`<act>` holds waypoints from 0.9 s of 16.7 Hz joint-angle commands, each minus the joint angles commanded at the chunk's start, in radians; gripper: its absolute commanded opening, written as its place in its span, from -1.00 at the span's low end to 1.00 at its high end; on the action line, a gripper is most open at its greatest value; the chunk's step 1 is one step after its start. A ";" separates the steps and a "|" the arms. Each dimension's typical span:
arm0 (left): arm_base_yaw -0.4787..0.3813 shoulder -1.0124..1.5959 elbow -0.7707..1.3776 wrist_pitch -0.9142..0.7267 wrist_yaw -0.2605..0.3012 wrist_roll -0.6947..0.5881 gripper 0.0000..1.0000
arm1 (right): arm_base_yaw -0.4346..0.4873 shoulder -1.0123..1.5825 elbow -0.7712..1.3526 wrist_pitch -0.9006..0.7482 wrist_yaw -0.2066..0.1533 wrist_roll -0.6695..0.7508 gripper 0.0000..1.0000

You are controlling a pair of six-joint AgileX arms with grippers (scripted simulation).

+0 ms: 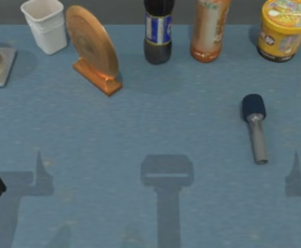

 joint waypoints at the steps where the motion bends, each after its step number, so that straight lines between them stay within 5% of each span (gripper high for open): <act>1: 0.000 0.000 0.000 0.000 0.000 0.000 1.00 | 0.000 0.000 0.000 0.000 0.000 0.000 1.00; 8: 0.000 0.000 0.000 0.000 0.000 0.000 1.00 | 0.049 0.221 0.200 -0.122 0.000 0.053 1.00; 15: 0.000 0.000 0.000 0.000 0.000 0.000 1.00 | 0.159 0.892 0.647 -0.460 0.011 0.177 1.00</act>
